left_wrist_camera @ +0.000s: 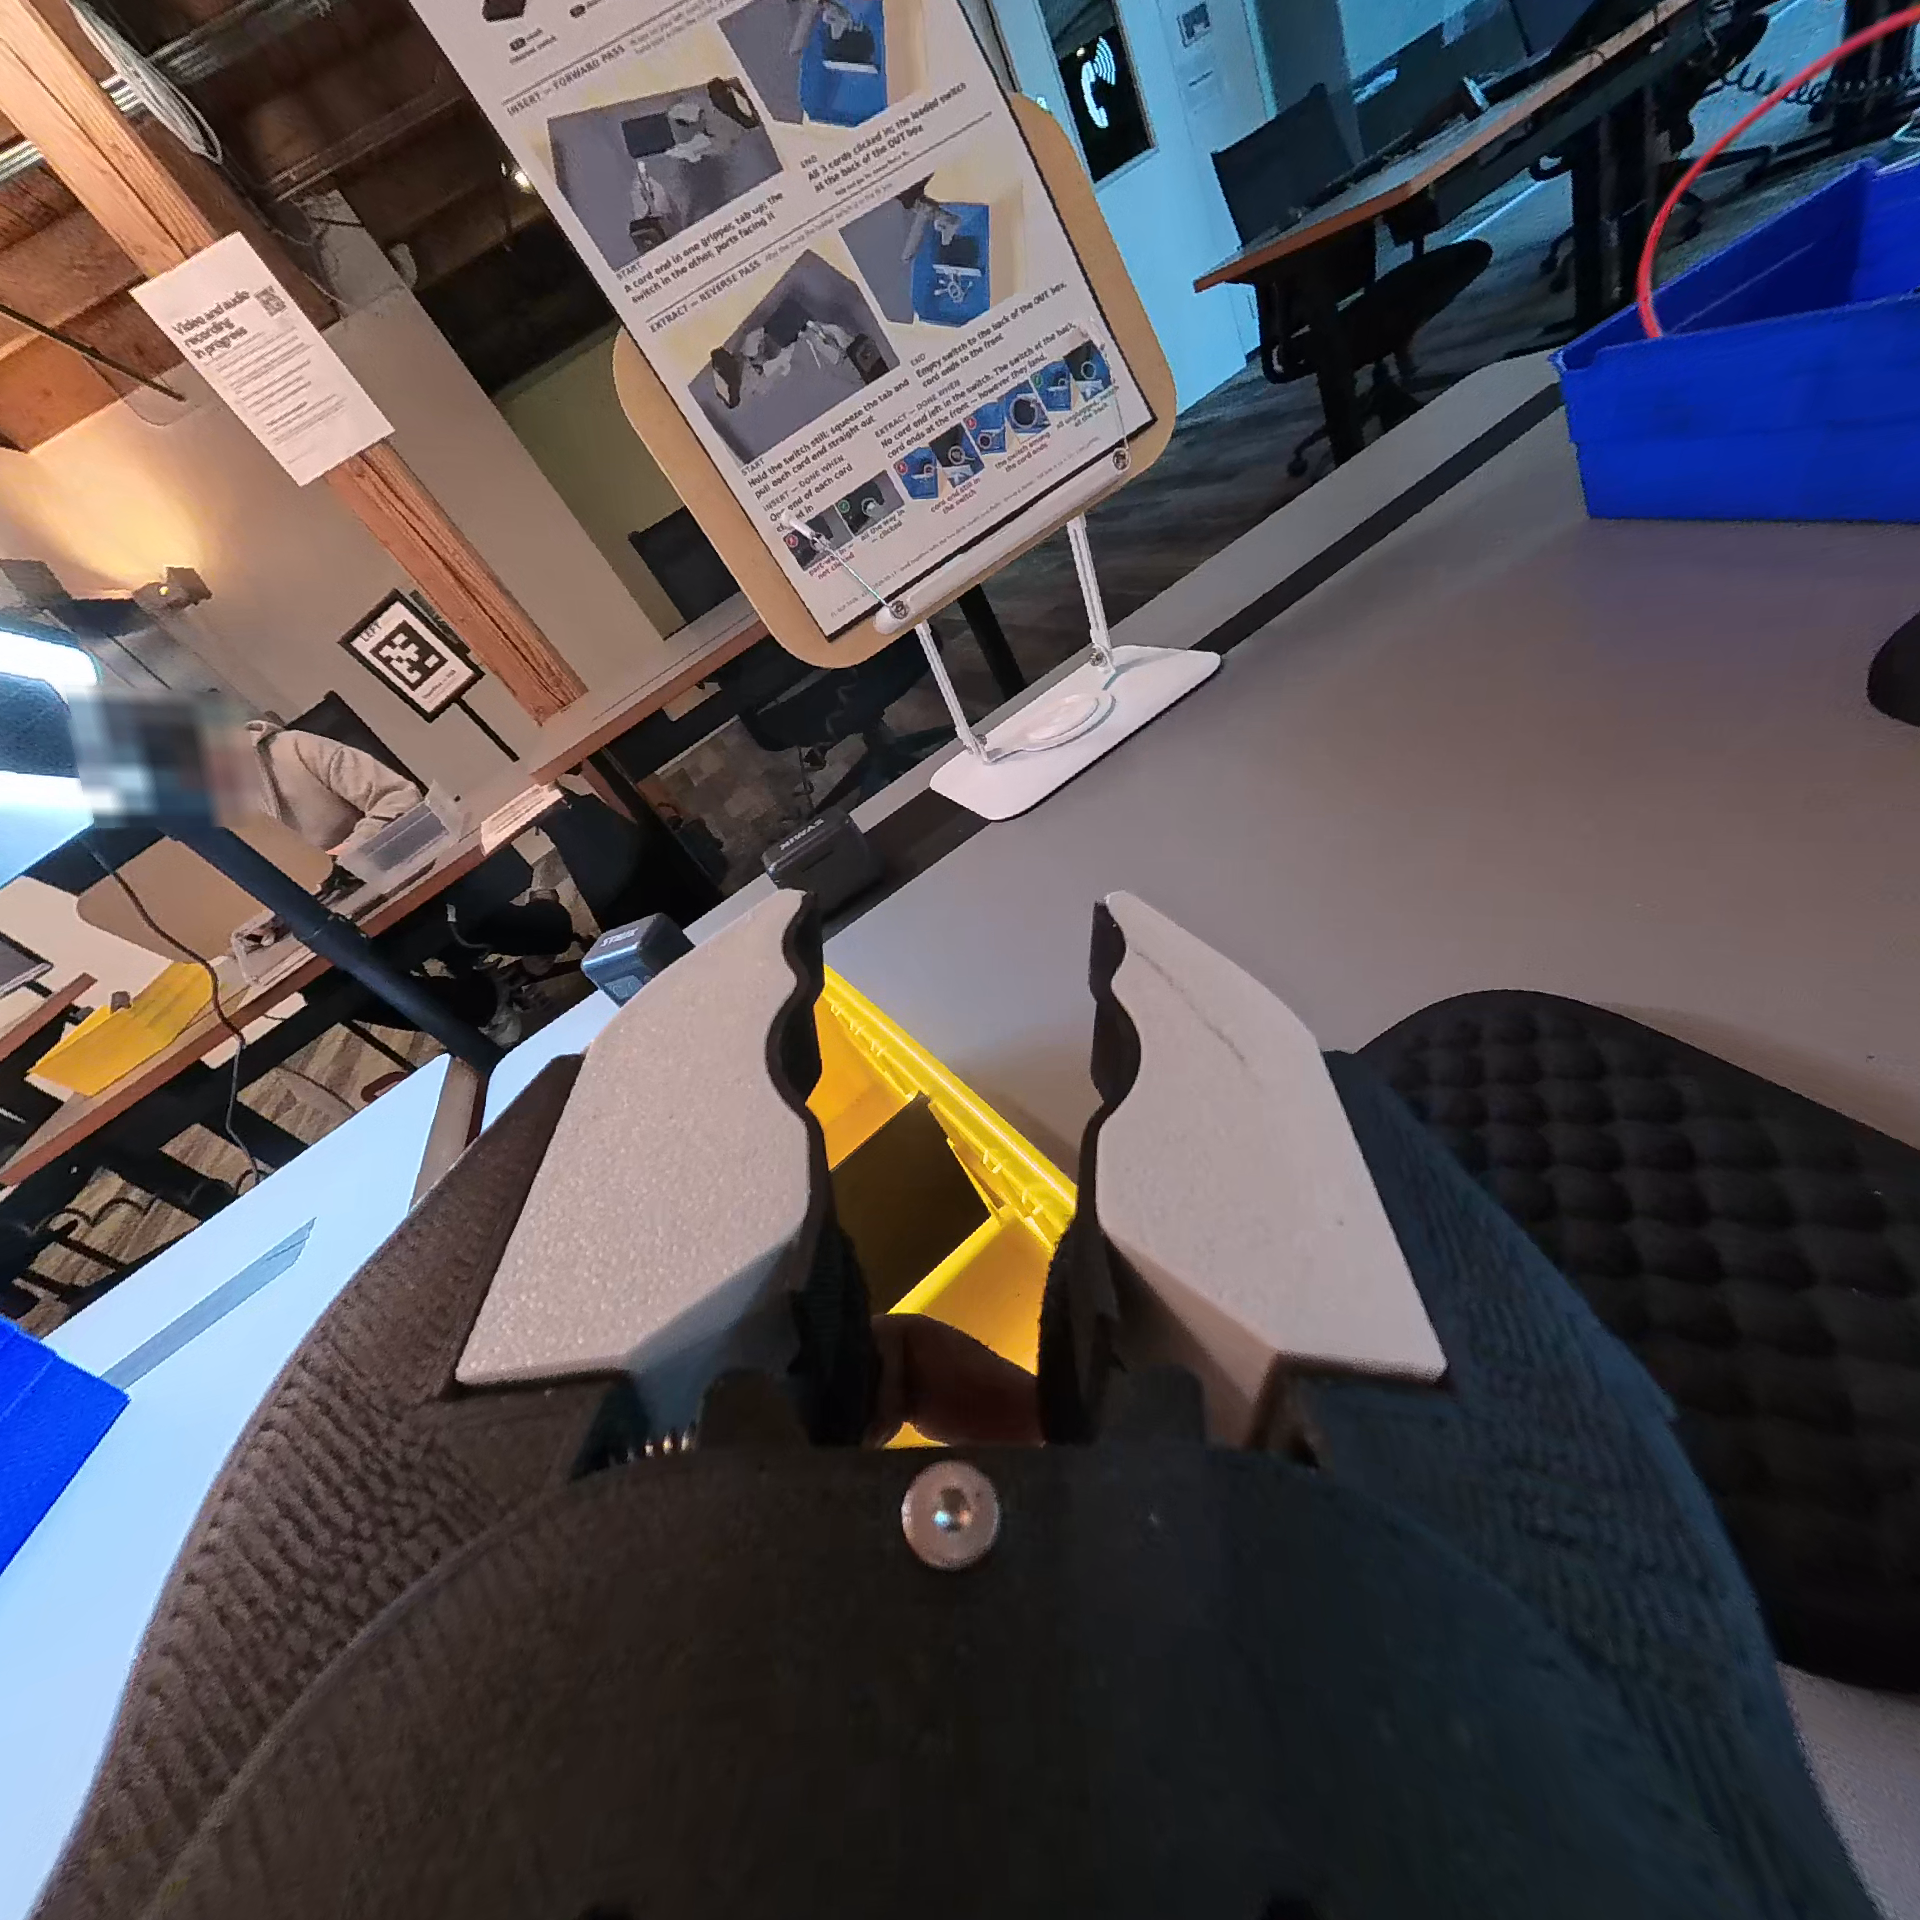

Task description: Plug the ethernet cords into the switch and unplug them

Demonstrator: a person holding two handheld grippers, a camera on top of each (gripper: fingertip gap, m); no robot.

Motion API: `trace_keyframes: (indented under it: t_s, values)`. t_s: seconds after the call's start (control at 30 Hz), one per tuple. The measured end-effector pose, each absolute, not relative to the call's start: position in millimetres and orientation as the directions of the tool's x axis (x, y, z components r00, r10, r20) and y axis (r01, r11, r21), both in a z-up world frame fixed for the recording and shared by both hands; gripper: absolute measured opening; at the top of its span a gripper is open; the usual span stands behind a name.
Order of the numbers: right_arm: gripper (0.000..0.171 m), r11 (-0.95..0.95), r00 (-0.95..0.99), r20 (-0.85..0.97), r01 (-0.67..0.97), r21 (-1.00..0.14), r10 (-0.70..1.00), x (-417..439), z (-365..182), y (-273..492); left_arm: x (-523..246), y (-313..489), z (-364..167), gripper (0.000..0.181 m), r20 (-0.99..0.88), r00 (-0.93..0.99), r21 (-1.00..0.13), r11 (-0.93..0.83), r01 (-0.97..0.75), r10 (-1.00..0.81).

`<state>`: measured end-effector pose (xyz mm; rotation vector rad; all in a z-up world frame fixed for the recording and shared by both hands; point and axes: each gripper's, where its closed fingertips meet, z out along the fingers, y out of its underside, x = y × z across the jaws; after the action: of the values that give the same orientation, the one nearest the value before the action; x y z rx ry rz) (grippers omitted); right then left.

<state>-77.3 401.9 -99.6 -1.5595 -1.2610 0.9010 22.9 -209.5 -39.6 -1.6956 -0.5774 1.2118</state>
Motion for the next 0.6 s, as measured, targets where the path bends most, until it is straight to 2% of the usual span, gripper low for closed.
trace_keyframes:
  t_s: [0.03, 0.1, 0.17, 0.33, 0.4, 0.5, 0.57, 0.6]
  values:
    - [0.072, -0.062, 0.193, 0.005, 0.341, -0.938, 0.981, -80, -105, 398, 23, -210, -40, 0.05, -0.461, 0.4, -0.885, -0.445, -0.138, 0.792]
    - [0.072, -0.041, 0.164, 0.019, 0.353, -0.935, 0.986, -81, -107, 392, 22, -211, -41, 0.05, -0.462, 0.396, -0.884, -0.448, -0.133, 0.793]
    - [0.082, -0.002, 0.12, 0.04, 0.333, -0.943, 0.992, -81, -101, 385, 23, -212, -40, 0.05, -0.467, 0.391, -0.881, -0.453, -0.132, 0.793]
    - [0.128, 0.21, -0.032, 0.209, 0.243, -0.947, 0.977, -69, -83, 351, 21, -216, -37, 0.05, -0.395, 0.382, -0.916, -0.389, -0.098, 0.835]
    - [0.136, 0.322, -0.058, 0.317, 0.211, -0.923, 0.947, -57, -74, 335, 20, -217, -36, 0.05, -0.388, 0.379, -0.92, -0.38, -0.099, 0.84]
    - [0.136, 0.445, -0.073, 0.438, 0.144, -0.884, 0.896, -32, -58, 313, 21, -215, -37, 0.05, -0.414, 0.38, -0.907, -0.408, -0.101, 0.827]
    - [0.126, 0.465, -0.108, 0.453, 0.132, -0.876, 0.885, -16, -57, 298, 22, -214, -37, 0.05, -0.421, 0.38, -0.904, -0.414, -0.105, 0.824]
    - [0.114, 0.46, -0.152, 0.439, 0.154, -0.875, 0.886, -9, -62, 290, 22, -214, -36, 0.05, -0.418, 0.379, -0.906, -0.411, -0.104, 0.825]
